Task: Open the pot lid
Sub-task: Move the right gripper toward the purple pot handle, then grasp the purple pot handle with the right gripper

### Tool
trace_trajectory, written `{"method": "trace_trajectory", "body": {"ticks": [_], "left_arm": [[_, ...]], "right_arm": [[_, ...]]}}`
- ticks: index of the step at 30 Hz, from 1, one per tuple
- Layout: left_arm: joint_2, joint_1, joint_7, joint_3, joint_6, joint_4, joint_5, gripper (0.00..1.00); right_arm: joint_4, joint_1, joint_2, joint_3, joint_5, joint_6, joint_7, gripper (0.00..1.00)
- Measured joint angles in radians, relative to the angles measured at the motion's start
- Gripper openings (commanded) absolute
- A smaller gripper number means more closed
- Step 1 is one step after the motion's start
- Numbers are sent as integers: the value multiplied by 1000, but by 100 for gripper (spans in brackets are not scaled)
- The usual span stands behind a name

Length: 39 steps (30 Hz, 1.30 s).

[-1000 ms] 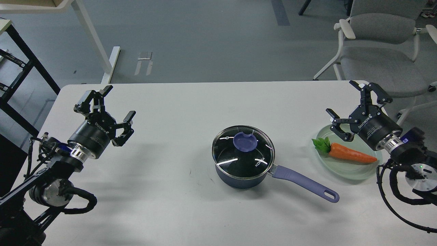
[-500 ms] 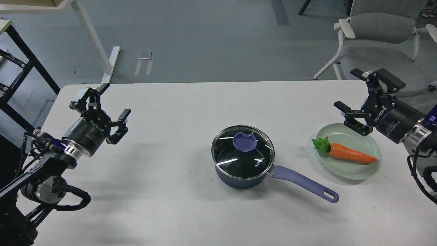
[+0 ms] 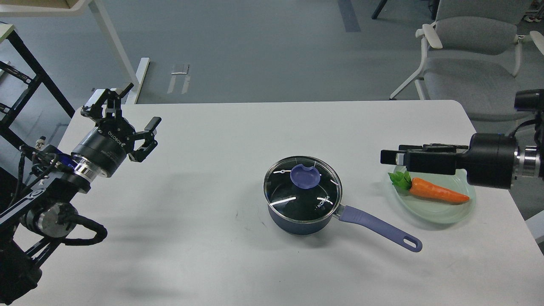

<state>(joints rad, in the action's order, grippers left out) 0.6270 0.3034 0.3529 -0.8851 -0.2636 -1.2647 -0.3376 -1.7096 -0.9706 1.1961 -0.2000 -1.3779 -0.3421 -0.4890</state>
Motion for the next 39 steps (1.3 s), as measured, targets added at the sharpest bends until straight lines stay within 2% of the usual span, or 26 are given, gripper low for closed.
{"method": "trace_trajectory", "body": {"ticks": [6, 18, 30, 35, 39], "left_arm": [[11, 0, 0, 0, 0, -8, 0, 99], [11, 0, 0, 3, 4, -16, -1, 99], [11, 0, 0, 3, 13, -37, -1, 99], [13, 0, 0, 3, 14, -43, -1, 99], [12, 0, 0, 3, 15, -44, -1, 99]], "right_arm": [[-18, -2, -30, 89, -298, 0, 0, 100], [26, -23, -132, 180, -398, 0, 0, 100], [114, -192, -269, 383, -460, 2, 0, 98], [120, -191, -278, 425, -461, 12, 0, 93], [120, -188, -270, 454, -467, 32, 0, 84]]}}
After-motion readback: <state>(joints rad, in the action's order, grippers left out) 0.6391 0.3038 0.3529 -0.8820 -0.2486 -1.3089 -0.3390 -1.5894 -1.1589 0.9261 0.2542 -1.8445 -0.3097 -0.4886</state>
